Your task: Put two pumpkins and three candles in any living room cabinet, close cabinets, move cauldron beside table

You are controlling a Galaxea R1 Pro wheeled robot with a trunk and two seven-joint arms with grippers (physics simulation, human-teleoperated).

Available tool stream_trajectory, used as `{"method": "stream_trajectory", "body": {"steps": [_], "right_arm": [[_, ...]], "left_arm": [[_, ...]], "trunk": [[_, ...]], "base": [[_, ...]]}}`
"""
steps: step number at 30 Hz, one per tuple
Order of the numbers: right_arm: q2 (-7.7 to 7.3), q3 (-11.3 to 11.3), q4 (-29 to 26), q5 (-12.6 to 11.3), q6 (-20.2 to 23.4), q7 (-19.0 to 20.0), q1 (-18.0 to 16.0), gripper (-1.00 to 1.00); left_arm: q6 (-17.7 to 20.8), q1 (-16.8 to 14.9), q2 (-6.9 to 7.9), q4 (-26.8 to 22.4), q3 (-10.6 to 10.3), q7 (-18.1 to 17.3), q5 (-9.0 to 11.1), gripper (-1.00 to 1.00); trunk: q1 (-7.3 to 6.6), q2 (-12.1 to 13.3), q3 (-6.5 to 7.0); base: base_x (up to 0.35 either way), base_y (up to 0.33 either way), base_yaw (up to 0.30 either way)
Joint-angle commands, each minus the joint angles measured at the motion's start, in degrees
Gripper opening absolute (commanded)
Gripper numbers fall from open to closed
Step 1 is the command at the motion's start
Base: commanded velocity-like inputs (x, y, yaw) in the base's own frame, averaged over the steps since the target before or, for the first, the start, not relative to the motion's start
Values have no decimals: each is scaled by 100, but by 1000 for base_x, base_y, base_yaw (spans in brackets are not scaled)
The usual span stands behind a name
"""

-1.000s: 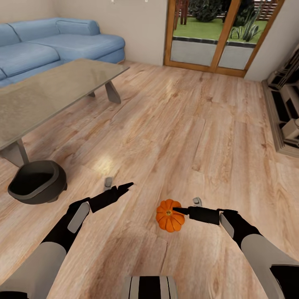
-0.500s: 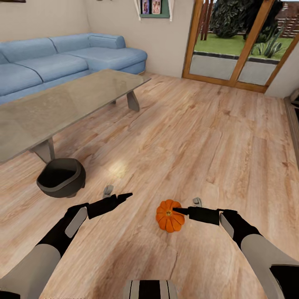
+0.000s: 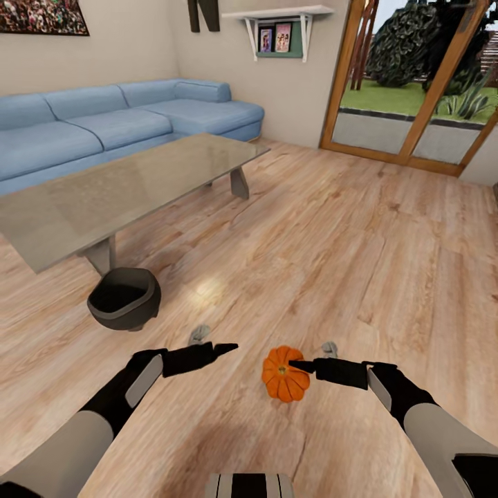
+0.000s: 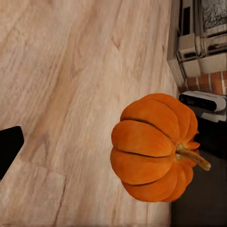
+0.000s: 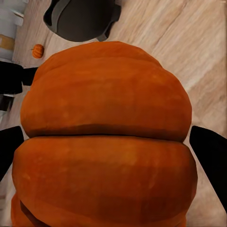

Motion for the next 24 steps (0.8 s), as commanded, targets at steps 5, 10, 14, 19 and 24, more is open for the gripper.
{"method": "stream_trajectory", "body": {"steps": [5, 10, 14, 19, 24], "right_arm": [[1, 3, 0, 15, -10, -13, 31, -100], [-14, 3, -4, 16, -12, -17, 35, -100], [-16, 3, -4, 16, -19, -17, 32, -100], [-23, 3, -12, 16, -14, -16, 31, -100], [-14, 3, -13, 16, -19, -24, 31, -100]], "left_arm": [[-19, 56, 153, 378, -105, 42, -6, 100], [-50, 61, 209, 474, -114, 45, -8, 100], [-55, 61, 231, 479, -108, 41, -8, 100], [-49, 61, 236, 475, -103, 40, -8, 100], [-47, 61, 316, 483, -104, 40, -9, 100]], "trunk": [[-13, 7, 112], [-25, 14, 222], [-36, 19, 311], [-49, 26, 422], [-62, 32, 532]], "base": [[0, 0, 2], [0, 0, 0], [0, 0, 0], [0, 0, 0], [0, 0, 0]]}}
